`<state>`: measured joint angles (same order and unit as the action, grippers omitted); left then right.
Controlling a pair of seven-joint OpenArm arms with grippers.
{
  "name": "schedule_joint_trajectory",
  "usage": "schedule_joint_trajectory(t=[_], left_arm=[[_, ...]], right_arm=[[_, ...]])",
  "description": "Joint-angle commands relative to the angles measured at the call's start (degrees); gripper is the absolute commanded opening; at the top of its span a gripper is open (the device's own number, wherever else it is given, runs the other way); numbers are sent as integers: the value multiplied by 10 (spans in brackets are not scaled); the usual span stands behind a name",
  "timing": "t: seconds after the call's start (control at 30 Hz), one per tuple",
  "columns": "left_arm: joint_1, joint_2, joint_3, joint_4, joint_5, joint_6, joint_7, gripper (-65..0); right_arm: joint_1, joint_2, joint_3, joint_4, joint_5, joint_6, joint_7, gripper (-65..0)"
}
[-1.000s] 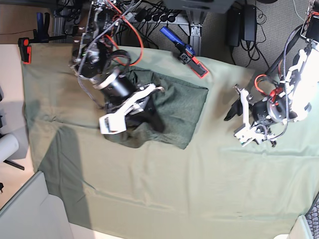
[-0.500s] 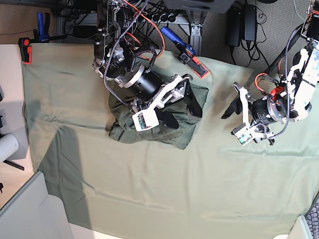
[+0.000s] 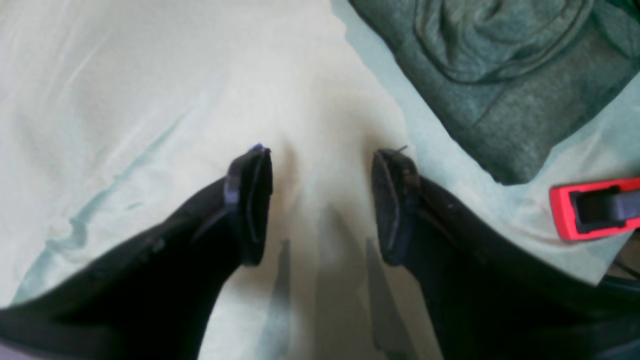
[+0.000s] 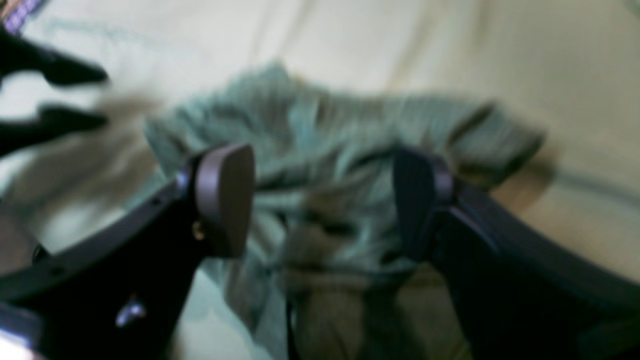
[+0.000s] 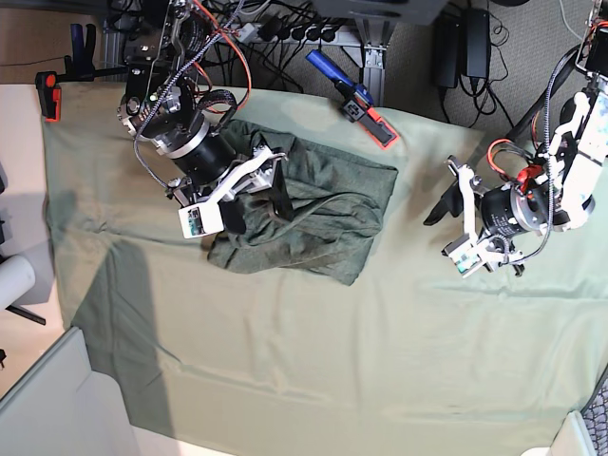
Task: Fold the T-shirt properly
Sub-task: 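Grasp the shirt's folded end with the right gripper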
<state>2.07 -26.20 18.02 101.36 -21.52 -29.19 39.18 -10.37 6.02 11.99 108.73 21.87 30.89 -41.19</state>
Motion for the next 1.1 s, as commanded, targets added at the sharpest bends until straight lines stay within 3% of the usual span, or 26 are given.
schedule_joint_trajectory(t=[0.0,0.13,0.5,0.8,0.87,1.0,1.07], left_arm=[[-9,-5,-4,11,-6,-7,-10,-294],[-9,-5,-4,11,-6,-7,-10,-294],[-9,-5,-4,11,-6,-7,-8,-294],[-9,-5,-4,11,-6,-7,-17,-294],[-9,-5,-4,11,-6,-7,-17,-294],[-9,-5,-4,11,-6,-7,-17,-294],[-9,-5,-4,11,-6,-7,-17,-294]], right_arm=[[5,7,1,6,5,5,21,-221],[5,8,2,6,-28,4,30,-221],[1,8,67,5,-28,4,28,-221],[3,8,66,-63,15,4,31,-232],[3,8,66,-67,19,4,31,-314],[3,8,66,-54,57,4,30,-563],[3,8,66,-42,74,4,30,-615]])
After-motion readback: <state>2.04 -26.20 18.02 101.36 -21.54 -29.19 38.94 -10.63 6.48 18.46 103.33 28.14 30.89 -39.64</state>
